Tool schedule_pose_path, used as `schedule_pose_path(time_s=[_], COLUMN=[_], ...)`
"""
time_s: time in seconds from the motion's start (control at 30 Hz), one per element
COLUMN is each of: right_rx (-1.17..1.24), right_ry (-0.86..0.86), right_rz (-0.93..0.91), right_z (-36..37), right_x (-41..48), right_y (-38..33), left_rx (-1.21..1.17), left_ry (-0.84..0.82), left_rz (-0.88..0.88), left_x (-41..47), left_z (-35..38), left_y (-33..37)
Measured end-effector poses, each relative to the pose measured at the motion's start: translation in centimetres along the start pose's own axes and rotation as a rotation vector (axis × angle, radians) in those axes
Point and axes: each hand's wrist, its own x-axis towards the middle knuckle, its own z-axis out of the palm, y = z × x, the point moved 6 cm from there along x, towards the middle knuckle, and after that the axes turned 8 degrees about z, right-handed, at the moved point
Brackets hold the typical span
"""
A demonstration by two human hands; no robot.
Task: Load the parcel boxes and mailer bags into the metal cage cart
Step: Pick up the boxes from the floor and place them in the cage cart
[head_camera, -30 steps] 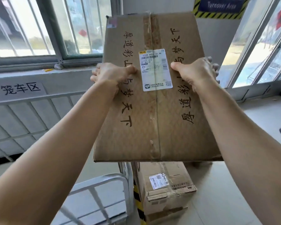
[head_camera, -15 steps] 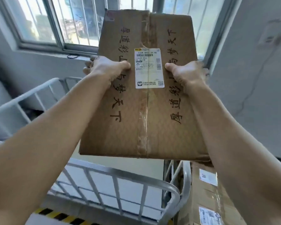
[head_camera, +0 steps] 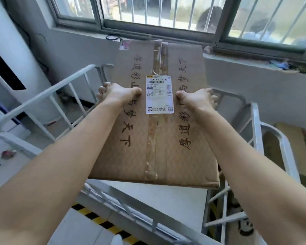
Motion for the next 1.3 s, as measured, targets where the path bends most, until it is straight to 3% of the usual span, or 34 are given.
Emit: schedule_pose_path(time_s=[0.4, 0.67, 1.0, 1.3], right_rx=[-0.153, -0.141, 0.004, 0.061], right_ry=[-0.010, -0.187, -0.258, -0.331], right_rz=[0.296, 0.484, 0.717, 0.797], right_z=[17.2, 31.5, 44.2, 49.6], right_x=[7.7, 11.2, 13.8, 14.0], right_y=[1.9, 8.8, 20.0, 26.7], left_rx=[0.115, 0.257, 0.312, 0.313], left_ry=[-0.261, -0.336, -0.468, -0.546], left_rz=[-0.078, -0.170, -0.187, -0.292], left_x=[16.6, 23.4, 26.9, 25.7], left_z=[9.4, 16.2, 25.7, 30.4], left_y=[-13.4, -25.9, -38.6, -46.5])
